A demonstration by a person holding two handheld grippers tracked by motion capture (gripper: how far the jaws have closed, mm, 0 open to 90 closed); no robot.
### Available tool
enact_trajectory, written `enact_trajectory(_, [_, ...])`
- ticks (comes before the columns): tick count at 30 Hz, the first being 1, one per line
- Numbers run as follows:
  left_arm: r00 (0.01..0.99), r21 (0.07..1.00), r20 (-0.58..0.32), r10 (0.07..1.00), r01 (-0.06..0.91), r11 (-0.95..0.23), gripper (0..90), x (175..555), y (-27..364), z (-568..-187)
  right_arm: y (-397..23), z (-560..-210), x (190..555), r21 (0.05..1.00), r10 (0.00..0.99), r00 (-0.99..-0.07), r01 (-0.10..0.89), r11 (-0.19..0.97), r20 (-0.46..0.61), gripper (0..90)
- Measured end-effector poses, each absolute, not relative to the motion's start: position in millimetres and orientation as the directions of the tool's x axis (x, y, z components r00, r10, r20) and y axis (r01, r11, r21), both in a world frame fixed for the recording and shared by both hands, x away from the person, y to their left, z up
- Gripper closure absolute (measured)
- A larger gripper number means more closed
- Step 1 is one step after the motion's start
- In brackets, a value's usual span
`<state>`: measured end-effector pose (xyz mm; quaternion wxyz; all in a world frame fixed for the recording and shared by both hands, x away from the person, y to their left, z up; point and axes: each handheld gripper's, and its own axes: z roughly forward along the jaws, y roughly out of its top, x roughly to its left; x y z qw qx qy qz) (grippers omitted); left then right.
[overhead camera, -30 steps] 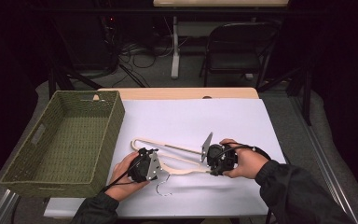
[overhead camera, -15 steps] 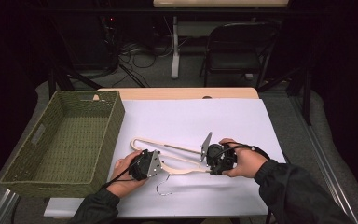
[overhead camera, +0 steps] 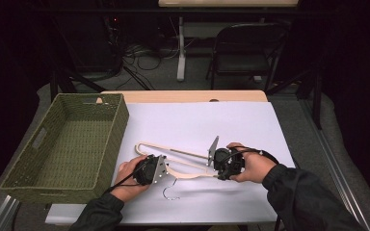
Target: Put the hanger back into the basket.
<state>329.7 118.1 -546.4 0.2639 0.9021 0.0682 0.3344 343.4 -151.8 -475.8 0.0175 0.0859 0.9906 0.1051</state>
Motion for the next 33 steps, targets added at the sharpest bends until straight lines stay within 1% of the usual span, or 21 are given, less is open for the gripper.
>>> enact_trajectory(7, [0.741, 0.530, 0.595, 0.311, -0.070, -0.845, 71.8, 326.0, 119.1, -542.4, -151.8, -474.1, 343.2, 0.226, 0.182, -0.983, 0.172, 0.959, -0.023, 80.7])
enact_trajectory(9, [0.738, 0.524, 0.605, 0.298, -0.088, -0.847, 73.8, 323.0, 119.2, -539.7, -152.1, -474.0, 344.0, 0.226, 0.167, -0.986, 0.157, 0.961, -0.028, 80.8])
enact_trajectory(13, [0.735, 0.520, 0.614, 0.289, -0.101, -0.848, 76.3, 321.0, 119.5, -537.5, -154.9, -475.3, 344.7, 0.248, 0.182, -0.983, 0.169, 0.954, -0.032, 80.7])
enact_trajectory(14, [0.729, 0.505, 0.626, 0.278, -0.107, -0.856, 76.8, 320.1, 119.1, -535.8, -155.2, -473.9, 344.7, 0.234, 0.185, -0.982, 0.170, 0.957, -0.045, 80.7])
enact_trajectory(19, [0.715, 0.462, 0.657, 0.237, -0.134, -0.877, 79.4, 316.5, 115.2, -531.2, -158.4, -474.4, 346.7, 0.226, 0.206, -0.976, 0.184, 0.957, -0.076, 81.7])
enact_trajectory(20, [0.715, 0.452, 0.663, 0.221, -0.147, -0.880, 80.4, 315.9, 114.6, -531.4, -160.7, -474.7, 348.6, 0.237, 0.223, -0.971, 0.196, 0.951, -0.089, 77.6])
enact_trajectory(21, [0.717, 0.441, 0.665, 0.208, -0.152, -0.885, 80.4, 315.2, 113.9, -532.0, -160.7, -474.7, 348.6, 0.237, 0.223, -0.971, 0.196, 0.951, -0.089, 77.6])
enact_trajectory(22, [0.712, 0.431, 0.673, 0.200, -0.158, -0.889, 81.7, 314.0, 112.8, -533.5, -163.0, -473.3, 350.3, 0.246, 0.240, -0.966, 0.211, 0.946, -0.096, 74.8])
enact_trajectory(24, [0.712, 0.419, 0.678, 0.185, -0.168, -0.892, 82.0, 312.7, 110.9, -534.7, -163.8, -473.5, 350.6, 0.256, 0.253, -0.962, 0.220, 0.941, -0.101, 67.5])
enact_trajectory(25, [0.713, 0.423, 0.676, 0.186, -0.170, -0.890, 82.2, 312.2, 110.4, -535.3, -164.7, -473.2, 351.1, 0.260, 0.257, -0.960, 0.221, 0.940, -0.113, 63.2])
enact_trajectory(27, [0.709, 0.418, 0.682, 0.179, -0.178, -0.891, 82.4, 311.5, 109.9, -535.4, -166.4, -472.3, 351.6, 0.268, 0.268, -0.953, 0.225, 0.937, -0.138, 59.3])
enact_trajectory(28, [0.709, 0.414, 0.683, 0.176, -0.177, -0.893, 82.7, 311.2, 110.1, -535.0, -168.6, -471.6, 352.2, 0.287, 0.287, -0.945, 0.234, 0.929, -0.160, 55.6])
enact_trajectory(29, [0.709, 0.410, 0.685, 0.169, -0.182, -0.894, 82.7, 311.6, 110.1, -534.5, -168.6, -471.6, 352.2, 0.287, 0.287, -0.945, 0.234, 0.929, -0.160, 55.6])
enact_trajectory(31, [0.705, 0.407, 0.690, 0.163, -0.190, -0.894, 83.2, 311.3, 109.8, -534.2, -170.7, -469.7, 353.2, 0.289, 0.293, -0.938, 0.232, 0.929, -0.187, 52.1])
enact_trajectory(33, [0.701, 0.386, 0.699, 0.146, -0.197, -0.901, 84.3, 310.5, 109.1, -533.5, -174.1, -466.9, 353.6, 0.311, 0.315, -0.927, 0.244, 0.919, -0.204, 48.8])
